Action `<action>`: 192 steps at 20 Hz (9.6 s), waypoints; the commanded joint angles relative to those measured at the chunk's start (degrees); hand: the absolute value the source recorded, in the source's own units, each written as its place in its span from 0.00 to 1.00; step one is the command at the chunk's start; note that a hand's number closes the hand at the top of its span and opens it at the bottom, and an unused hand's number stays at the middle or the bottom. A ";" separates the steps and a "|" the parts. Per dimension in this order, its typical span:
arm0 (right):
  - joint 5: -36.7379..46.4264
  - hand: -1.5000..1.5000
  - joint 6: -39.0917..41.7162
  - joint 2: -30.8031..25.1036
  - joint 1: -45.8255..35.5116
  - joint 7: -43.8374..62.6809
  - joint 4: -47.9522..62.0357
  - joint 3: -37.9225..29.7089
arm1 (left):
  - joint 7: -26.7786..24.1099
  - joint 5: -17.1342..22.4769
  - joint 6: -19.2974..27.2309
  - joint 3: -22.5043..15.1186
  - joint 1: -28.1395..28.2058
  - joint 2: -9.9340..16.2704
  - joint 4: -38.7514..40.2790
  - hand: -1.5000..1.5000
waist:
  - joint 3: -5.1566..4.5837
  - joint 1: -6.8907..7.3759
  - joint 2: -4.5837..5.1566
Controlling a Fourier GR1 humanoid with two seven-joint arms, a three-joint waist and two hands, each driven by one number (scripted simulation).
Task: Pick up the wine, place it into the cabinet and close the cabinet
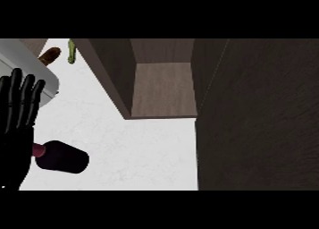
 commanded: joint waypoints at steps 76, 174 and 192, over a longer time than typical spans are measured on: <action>-4.50 0.00 -1.01 0.04 0.19 40.29 -31.73 9.45 | 5.29 19.76 12.29 5.95 26.32 -0.19 -5.50 0.00 | -0.91 1.27 1.22; -3.82 0.00 0.52 2.31 -3.70 41.63 -27.89 7.70 | -32.27 13.54 -14.18 7.46 -1.42 1.91 45.50 1.00 | -0.84 1.25 1.16; -3.98 0.00 1.50 3.68 -1.49 36.96 -26.99 7.73 | 0.29 11.64 -2.01 -7.61 -3.69 -5.39 15.46 1.00 | -0.82 0.78 1.24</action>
